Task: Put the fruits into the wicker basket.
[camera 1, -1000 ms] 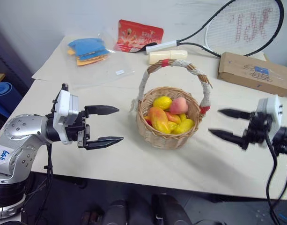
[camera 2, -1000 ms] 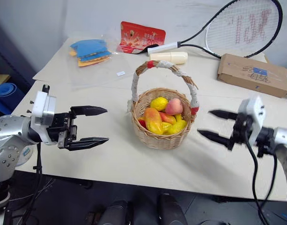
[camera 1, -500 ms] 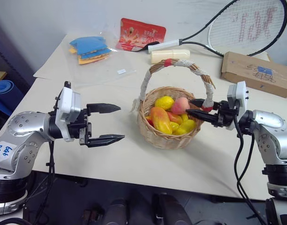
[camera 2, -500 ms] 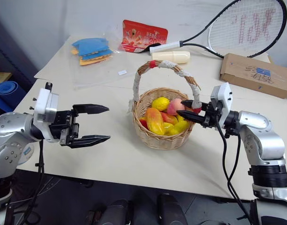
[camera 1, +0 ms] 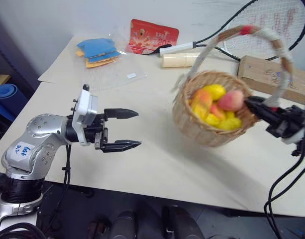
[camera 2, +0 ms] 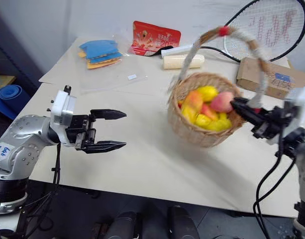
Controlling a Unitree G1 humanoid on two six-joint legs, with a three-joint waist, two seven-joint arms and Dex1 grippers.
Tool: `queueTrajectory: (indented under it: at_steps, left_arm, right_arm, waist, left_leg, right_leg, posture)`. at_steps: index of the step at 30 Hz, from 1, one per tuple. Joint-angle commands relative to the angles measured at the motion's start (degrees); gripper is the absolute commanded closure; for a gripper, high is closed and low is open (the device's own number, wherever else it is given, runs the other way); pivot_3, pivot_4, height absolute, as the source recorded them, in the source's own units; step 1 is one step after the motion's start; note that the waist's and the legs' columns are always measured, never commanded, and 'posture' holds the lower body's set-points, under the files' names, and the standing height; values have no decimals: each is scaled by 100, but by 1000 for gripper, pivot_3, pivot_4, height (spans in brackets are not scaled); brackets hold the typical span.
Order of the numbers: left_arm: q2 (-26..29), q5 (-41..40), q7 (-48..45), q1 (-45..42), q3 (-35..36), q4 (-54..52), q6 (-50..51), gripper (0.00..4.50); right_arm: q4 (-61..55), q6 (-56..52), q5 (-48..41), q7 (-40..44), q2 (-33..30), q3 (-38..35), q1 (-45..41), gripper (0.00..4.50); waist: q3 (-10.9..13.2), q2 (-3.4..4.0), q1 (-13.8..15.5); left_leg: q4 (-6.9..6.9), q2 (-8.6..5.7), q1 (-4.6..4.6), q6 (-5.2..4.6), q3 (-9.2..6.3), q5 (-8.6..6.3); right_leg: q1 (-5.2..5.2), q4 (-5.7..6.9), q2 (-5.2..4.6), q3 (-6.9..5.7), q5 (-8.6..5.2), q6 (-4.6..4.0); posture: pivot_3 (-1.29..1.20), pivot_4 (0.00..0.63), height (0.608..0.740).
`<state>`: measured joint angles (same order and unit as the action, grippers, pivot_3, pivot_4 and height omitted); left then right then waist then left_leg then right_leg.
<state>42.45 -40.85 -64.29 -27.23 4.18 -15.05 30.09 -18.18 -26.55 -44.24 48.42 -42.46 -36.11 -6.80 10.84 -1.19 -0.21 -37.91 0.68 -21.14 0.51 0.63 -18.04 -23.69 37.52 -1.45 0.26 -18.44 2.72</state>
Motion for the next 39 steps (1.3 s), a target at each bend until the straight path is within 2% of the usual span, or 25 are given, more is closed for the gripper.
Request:
queueTrajectory:
  at_steps: [1,9,13,14,19,24,25,29,31,33,34,36,39]
  left_arm:
    - [-48,77,-195,-222,-81,126,-137,0]
    - [-280,326,-428,-583,-310,518,-332,0]
    - [-256,256,-442,-418,-231,317,-263,0]
    - [-227,241,-423,-355,-197,257,-238,0]
    - [-28,199,-344,5,13,64,-135,0]
    - [274,219,-190,701,348,-252,-54,0]
    - [315,244,-162,832,403,-289,-71,0]
    - [361,536,-137,1363,495,-271,-489,0]
    - [340,1003,-223,1857,408,-155,-1140,0]
    - [155,1473,-73,2319,294,-27,-1786,0]
    - [12,1804,108,2493,216,58,-2229,0]
    - [-200,2216,350,2638,129,192,-2802,0]
    - [-413,2347,536,2638,138,423,-3100,0]
  right_arm:
    - [-61,216,54,-275,8,-734,366,4329]
    - [1307,931,1036,-317,-92,-332,355,4329]
    - [1853,1239,1228,-528,208,-128,138,4329]
    - [1878,1300,1261,-549,248,-101,141,3605]
    - [1613,1397,1096,-405,234,-418,570,1975]
    - [1374,1631,974,211,67,-1270,1771,243]
    - [1374,1740,1020,294,38,-1377,1940,24]
    - [1272,2114,1152,677,24,-1519,2521,24]
    - [762,2629,1479,1204,215,-1004,3128,24]
    - [539,3906,1987,2026,382,6,3469,24]
    - [694,4328,2181,1973,620,458,3205,24]
    - [888,4311,2423,1755,811,1100,2838,24]
    - [949,4104,2245,1868,933,1823,2181,24]
  waist:
    - [0,0,2]
    - [0,1,-28]
    - [0,1,-77]
    - [0,1,-89]
    - [-1,2,-104]
    - [-3,5,-57]
    - [-3,5,-45]
    - [-4,7,-80]
    - [-7,11,-97]
    - [-6,4,-140]
    - [-5,2,-152]
    - [-4,-2,-194]
    - [0,11,-146]
  left_leg:
    - [-1,0,0,0,0,0]
    - [-2,-2,10,0,11,1]
    - [-3,-1,10,1,11,2]
    - [-3,0,11,1,10,2]
    - [-3,0,10,2,7,3]
    - [1,0,8,1,5,2]
    - [4,0,10,0,3,1]
    - [7,0,22,-1,7,1]
    - [19,0,22,0,9,1]
    - [77,0,81,6,15,5]
    - [97,7,103,7,14,3]
    - [98,18,112,13,13,1]
    - [71,9,109,16,18,5]
  right_leg:
    - [0,0,0,0,0,0]
    - [2,11,5,10,0,0]
    - [2,13,6,10,0,0]
    - [3,14,6,10,0,0]
    - [2,17,5,9,0,0]
    - [4,6,1,8,0,0]
    - [7,0,1,7,0,0]
    - [25,-3,0,11,1,1]
    - [36,-4,-1,13,1,-1]
    - [67,-19,1,17,-10,-17]
    - [96,-29,7,13,-19,-26]
    - [106,-29,14,9,-23,-33]
    - [102,-10,-1,14,-17,-25]
  posture:
    - [0,150,740]
    - [0,150,740]
    - [0,150,740]
    - [0,150,740]
    - [0,150,740]
    - [0,150,740]
    - [0,150,740]
    - [0,150,740]
    - [0,150,740]
    - [0,150,740]
    - [0,150,740]
    - [0,150,740]
    - [0,150,740]
